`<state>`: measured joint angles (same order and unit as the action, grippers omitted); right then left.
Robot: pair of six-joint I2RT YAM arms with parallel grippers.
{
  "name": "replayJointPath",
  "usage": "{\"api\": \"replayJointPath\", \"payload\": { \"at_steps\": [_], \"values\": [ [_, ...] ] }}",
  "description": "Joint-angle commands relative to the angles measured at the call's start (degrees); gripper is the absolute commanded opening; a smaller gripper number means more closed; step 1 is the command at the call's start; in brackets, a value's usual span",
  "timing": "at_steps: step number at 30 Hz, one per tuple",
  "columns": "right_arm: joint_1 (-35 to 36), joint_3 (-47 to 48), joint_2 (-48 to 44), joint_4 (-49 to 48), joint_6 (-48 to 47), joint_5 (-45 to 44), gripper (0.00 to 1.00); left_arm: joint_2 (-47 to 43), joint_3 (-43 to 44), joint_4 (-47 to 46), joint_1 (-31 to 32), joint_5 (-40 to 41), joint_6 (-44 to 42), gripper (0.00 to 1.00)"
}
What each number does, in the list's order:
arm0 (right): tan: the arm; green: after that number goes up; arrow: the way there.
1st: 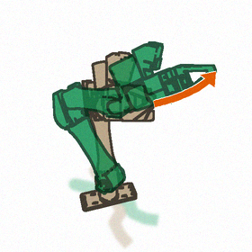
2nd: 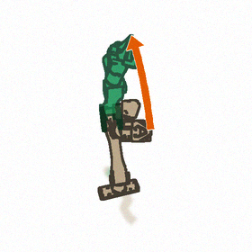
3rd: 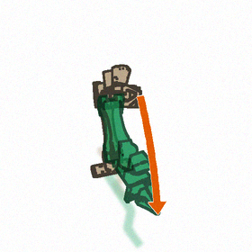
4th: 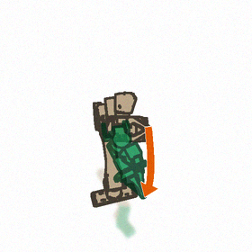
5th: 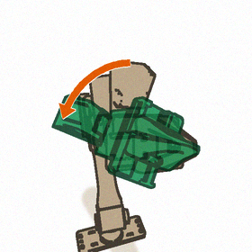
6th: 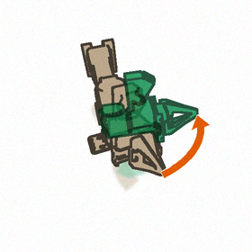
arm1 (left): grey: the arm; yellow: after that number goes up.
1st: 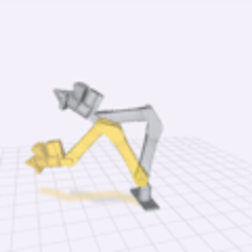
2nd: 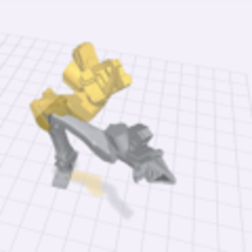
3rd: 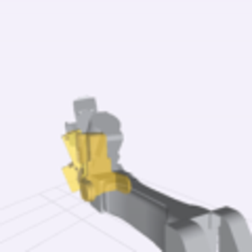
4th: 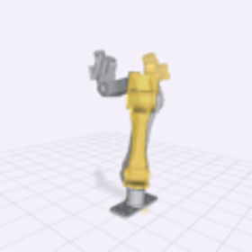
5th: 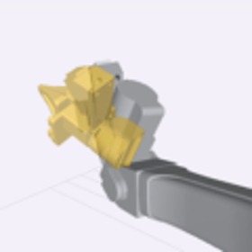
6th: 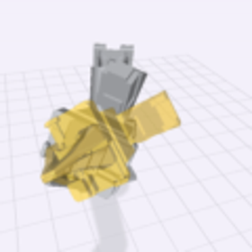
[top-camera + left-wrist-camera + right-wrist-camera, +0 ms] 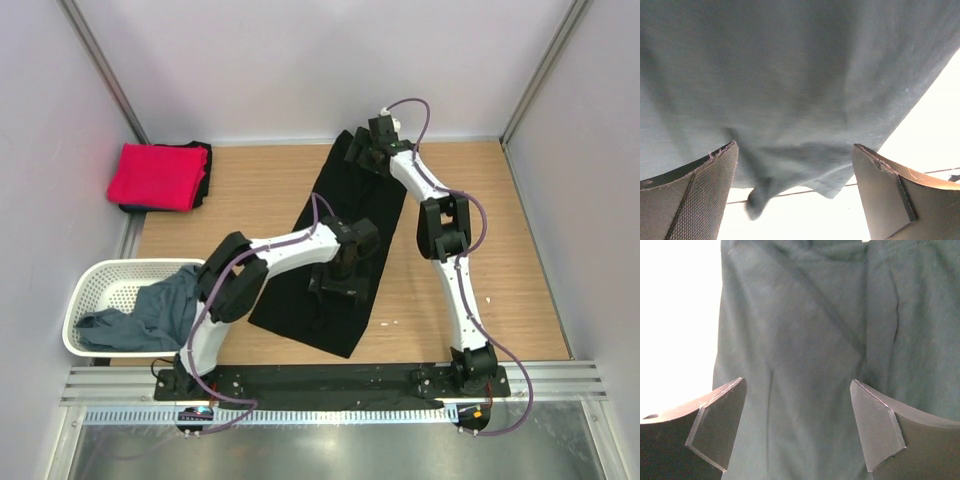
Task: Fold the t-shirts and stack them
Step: Fold the tshirt
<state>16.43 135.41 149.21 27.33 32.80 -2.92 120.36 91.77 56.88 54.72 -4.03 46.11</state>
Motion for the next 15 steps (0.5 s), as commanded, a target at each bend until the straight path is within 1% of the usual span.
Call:
{"api": "replayJointPath", "payload": {
  "at_steps": [1,4,6,9,10,11,12,13,15],
  "values": [
    [0.27,-0.23,-12.41,2.99,-2.30,4.94,0.92,-8.36,4.64,3.93,-3.83,5.51,-6.62,0.95],
    [0.27,-2.86,-16.65,3.69,-2.30,5.12,0.92,-11.54,4.48,3.07,-4.97,10.25,-10.50,0.96],
    [0.36,-4.54,-17.72,4.65,-2.39,4.85,0.92,-13.83,1.25,1.49,-5.84,11.06,-12.44,0.97],
    [0.62,-8.05,-17.64,7.19,-2.56,3.19,0.92,-15.06,-3.42,-3.43,-6.55,10.71,-13.23,0.96],
    [0.71,-9.80,-17.37,7.90,-2.74,0.66,0.92,-15.24,-6.74,-4.84,-6.55,10.71,-13.58,0.96],
    [0.97,-11.04,-16.94,8.26,-2.74,-0.06,0.92,-15.15,-8.52,-8.68,-6.47,10.19,-13.76,0.96],
    [1.24,-12.35,-16.84,8.52,-2.65,-0.68,0.92,-15.24,-10.01,-10.55,-6.47,9.49,-14.55,0.96],
    [1.41,-15.41,-16.84,8.44,-2.39,-1.56,0.92,-15.24,-13.33,-12.48,-6.47,8.87,-14.82,0.96],
    [1.94,-18.77,-17.02,7.13,-2.21,-2.27,0.92,-15.15,-15.82,-17.39,-6.47,7.38,-15.52,0.96]
  ]
}}
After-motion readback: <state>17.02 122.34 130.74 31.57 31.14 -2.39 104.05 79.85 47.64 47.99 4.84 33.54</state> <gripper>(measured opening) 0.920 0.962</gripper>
